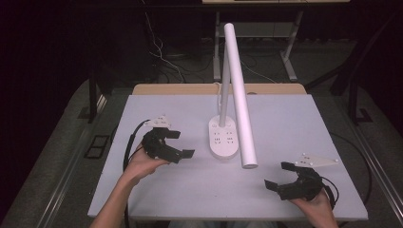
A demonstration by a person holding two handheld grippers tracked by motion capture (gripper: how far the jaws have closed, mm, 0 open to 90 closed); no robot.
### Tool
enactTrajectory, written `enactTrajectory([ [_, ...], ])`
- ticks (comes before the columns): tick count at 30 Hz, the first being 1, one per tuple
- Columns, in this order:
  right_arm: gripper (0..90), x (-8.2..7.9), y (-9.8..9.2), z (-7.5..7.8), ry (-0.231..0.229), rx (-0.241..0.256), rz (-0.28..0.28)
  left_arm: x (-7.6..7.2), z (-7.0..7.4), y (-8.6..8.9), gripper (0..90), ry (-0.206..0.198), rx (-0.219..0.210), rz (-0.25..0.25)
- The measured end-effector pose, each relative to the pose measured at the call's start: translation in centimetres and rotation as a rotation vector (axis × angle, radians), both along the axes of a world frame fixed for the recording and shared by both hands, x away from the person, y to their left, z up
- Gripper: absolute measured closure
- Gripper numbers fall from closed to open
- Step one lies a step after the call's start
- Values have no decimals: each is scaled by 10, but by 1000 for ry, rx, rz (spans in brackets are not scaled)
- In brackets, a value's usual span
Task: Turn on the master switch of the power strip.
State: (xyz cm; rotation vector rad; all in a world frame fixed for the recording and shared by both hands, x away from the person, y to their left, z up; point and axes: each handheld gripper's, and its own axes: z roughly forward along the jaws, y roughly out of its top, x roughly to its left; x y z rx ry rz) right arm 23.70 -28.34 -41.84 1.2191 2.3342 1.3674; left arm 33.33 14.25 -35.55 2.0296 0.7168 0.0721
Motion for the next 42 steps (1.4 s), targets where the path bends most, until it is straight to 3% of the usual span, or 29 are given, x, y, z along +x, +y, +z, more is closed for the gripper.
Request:
enactTrajectory([
  [14, 2, -1, -1, 0, 4, 2, -2, 26, 16, -10, 32, -10, 31, -15],
  [36, 2, 0, -1, 0, 1, 0, 1, 61, 21, -27, 43, -3, 103, -36],
  [42, 2, 0, -1, 0, 1, 1, 2, 70, 18, -32, 50, 5, 105, -20],
])
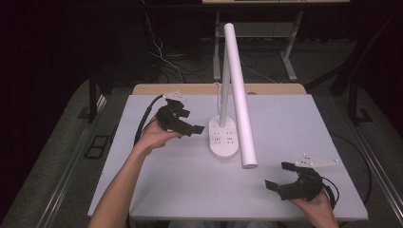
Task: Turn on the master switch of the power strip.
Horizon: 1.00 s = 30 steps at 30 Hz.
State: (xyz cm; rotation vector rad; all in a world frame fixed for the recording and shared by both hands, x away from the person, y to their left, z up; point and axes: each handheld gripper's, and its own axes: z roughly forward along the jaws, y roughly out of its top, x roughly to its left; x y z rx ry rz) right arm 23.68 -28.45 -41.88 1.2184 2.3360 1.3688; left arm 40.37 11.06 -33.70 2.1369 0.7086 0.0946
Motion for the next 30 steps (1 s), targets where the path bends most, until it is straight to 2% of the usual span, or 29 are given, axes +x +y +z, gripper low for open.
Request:
enactTrajectory([
  [16, 2, 0, -1, 0, 0, -2, 1, 21, -10, -14, 105, 3, 23, 19],
  [20, 2, 0, -1, 0, -1, -3, 3, 25, -12, -19, 134, 3, 12, 31],
  [24, 2, 1, -1, 0, -4, -3, 4, 30, -14, -24, 152, 16, 23, 40],
  [30, 3, 1, -2, 0, 1, -1, 2, 38, -19, -28, 172, 38, 29, 25],
])
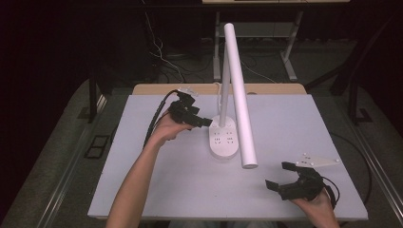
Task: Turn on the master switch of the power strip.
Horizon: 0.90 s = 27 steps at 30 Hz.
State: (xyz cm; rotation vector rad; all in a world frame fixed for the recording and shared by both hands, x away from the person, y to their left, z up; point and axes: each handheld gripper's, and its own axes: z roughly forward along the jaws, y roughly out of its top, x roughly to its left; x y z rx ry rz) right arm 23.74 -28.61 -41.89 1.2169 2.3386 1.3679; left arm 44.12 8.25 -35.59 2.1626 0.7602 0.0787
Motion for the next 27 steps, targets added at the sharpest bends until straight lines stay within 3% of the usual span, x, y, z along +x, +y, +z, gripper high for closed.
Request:
enactTrajectory([
  [8, 2, 0, -1, 0, 0, 2, 1, 9, -9, -2, 278, 20, 0, -2],
  [19, 2, 0, -1, 0, 0, -1, 3, 17, -17, -2, 508, 24, -45, 29],
  [27, 2, 0, -1, -1, -2, -3, 2, 22, -29, -8, 653, 64, -85, 61],
])
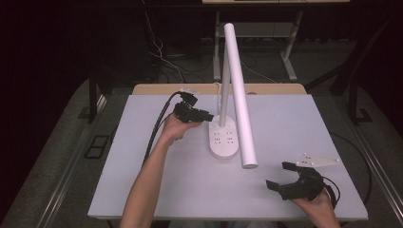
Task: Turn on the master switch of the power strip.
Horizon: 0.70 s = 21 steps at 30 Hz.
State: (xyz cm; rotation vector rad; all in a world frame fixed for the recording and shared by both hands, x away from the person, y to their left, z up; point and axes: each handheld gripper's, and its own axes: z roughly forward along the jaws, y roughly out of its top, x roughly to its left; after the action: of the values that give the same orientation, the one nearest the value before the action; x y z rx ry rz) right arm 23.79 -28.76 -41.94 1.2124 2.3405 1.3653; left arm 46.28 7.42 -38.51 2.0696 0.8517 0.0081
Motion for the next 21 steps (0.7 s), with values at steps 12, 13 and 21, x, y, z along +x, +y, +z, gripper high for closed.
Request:
enactTrajectory([
  [12, 2, 0, 0, 0, -1, -1, 3, 5, -12, -8, 845, 27, -9, -2],
  [13, 2, 0, 0, 0, -2, -1, 3, 5, -13, -8, 863, 27, -3, 0],
  [21, 2, 0, 0, 0, 1, -1, 5, 7, -22, -13, 898, 33, 29, -6],
])
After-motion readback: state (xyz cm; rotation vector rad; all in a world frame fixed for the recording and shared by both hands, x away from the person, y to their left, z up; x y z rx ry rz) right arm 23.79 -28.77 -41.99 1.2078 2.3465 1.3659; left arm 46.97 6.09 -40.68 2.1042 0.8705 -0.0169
